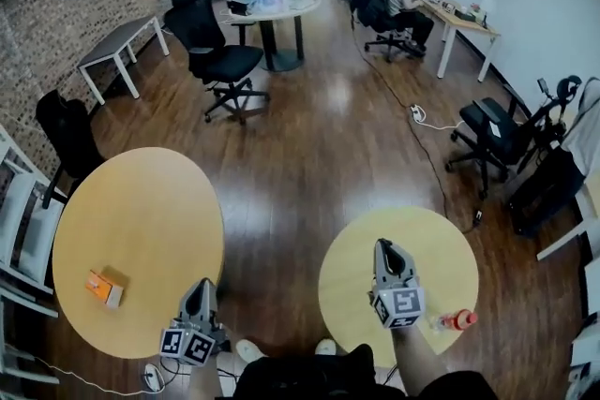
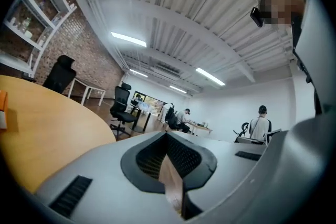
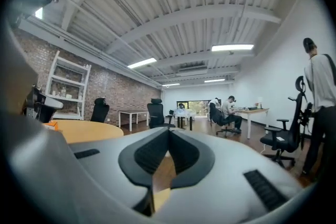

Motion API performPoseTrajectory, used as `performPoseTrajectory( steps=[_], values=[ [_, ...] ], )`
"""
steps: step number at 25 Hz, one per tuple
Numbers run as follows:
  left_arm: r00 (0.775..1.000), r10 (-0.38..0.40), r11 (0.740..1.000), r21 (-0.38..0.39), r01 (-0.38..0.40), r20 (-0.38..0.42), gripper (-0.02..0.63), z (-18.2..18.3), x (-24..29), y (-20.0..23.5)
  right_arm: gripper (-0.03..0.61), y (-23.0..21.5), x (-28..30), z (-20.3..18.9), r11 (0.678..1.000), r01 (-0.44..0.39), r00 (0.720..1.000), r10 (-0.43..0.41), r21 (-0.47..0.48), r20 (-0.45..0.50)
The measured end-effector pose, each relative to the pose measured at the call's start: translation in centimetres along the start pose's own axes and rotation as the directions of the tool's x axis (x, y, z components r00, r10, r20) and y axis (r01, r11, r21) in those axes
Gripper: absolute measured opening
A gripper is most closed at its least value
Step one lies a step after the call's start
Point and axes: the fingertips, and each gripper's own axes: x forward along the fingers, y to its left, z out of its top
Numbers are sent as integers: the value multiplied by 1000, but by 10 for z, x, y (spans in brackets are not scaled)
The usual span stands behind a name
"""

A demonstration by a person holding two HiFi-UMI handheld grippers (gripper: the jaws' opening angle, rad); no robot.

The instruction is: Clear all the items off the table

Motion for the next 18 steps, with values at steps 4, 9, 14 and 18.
performPoseTrajectory(
  steps=[4,9,14,18],
  values=[
    [996,69,998,-5,-69,51,-9,20,-25,52,3,56,25,20,994,-86,996,87,-63,23],
    [993,52,999,-5,-51,107,-9,52,-38,96,3,100,40,30,982,-110,994,113,-154,11],
    [984,96,993,47,-104,148,-9,91,-69,168,3,192,68,43,972,-173,983,181,-157,38],
    [951,219,971,51,-235,217,-9,128,-133,230,3,288,113,39,936,-315,946,323,-157,26]
  ],
)
